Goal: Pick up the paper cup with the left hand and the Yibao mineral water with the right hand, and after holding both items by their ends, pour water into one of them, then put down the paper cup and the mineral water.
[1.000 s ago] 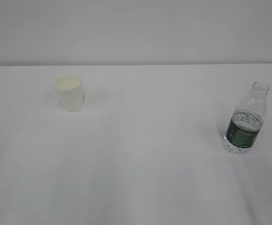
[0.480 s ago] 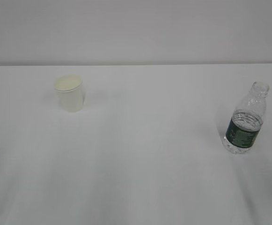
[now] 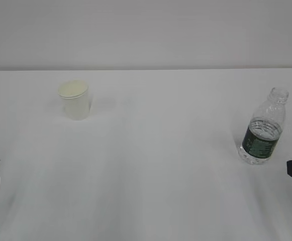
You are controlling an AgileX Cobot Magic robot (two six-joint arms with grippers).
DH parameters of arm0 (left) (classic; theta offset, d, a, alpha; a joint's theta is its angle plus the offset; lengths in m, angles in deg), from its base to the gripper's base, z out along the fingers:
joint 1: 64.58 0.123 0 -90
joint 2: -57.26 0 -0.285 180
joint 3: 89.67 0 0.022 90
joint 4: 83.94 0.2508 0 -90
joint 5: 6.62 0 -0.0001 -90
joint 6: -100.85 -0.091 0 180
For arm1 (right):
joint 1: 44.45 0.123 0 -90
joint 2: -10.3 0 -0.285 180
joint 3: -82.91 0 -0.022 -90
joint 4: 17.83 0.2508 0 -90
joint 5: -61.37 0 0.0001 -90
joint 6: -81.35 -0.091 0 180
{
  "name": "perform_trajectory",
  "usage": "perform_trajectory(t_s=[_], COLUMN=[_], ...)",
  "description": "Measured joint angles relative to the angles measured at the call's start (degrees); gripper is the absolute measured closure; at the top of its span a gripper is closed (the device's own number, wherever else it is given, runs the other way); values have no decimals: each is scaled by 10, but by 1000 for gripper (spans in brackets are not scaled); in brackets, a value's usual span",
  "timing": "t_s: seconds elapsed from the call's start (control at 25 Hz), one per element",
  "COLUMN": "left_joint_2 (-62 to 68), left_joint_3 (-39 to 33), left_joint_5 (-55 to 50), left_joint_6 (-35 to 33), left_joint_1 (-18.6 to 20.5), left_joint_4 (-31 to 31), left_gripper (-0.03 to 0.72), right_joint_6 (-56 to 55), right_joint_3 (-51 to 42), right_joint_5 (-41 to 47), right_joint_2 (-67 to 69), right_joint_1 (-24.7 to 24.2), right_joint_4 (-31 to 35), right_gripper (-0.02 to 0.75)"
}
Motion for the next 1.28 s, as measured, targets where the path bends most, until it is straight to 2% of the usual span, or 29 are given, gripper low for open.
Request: perform_trajectory(t_s=[0.16, 0.32, 0.56, 0.76, 0.92, 1.16, 1.28], left_joint_2=[20, 47, 62, 62, 62, 62, 62], left_joint_3=[0, -7, -13, -13, -13, -13, -14], left_joint_5=[70, 144, 201, 241, 267, 282, 299], left_joint_6=[0, 0, 0, 0, 0, 0, 1], left_joint_1=[-48, -85, -90, -91, -91, -97, -123], left_joint_4=[-5, -6, -8, -9, -10, -10, 0], left_gripper=[160, 160, 160, 163, 202, 232, 237], right_joint_6=[1, -3, -49, -158, -226, -255, -264], right_joint_3=[-6, -21, -39, -73, -108, -124, -125], right_joint_5=[-69, -143, -234, -312, -396, -433, -438], right_joint_2=[24, 59, 66, 66, 66, 66, 66], right_joint_1=[52, 77, 79, 79, 79, 79, 79], right_joint_4=[9, 9, 0, -93, -159, -177, -180], right_gripper=[270, 285, 290, 290, 290, 292, 292])
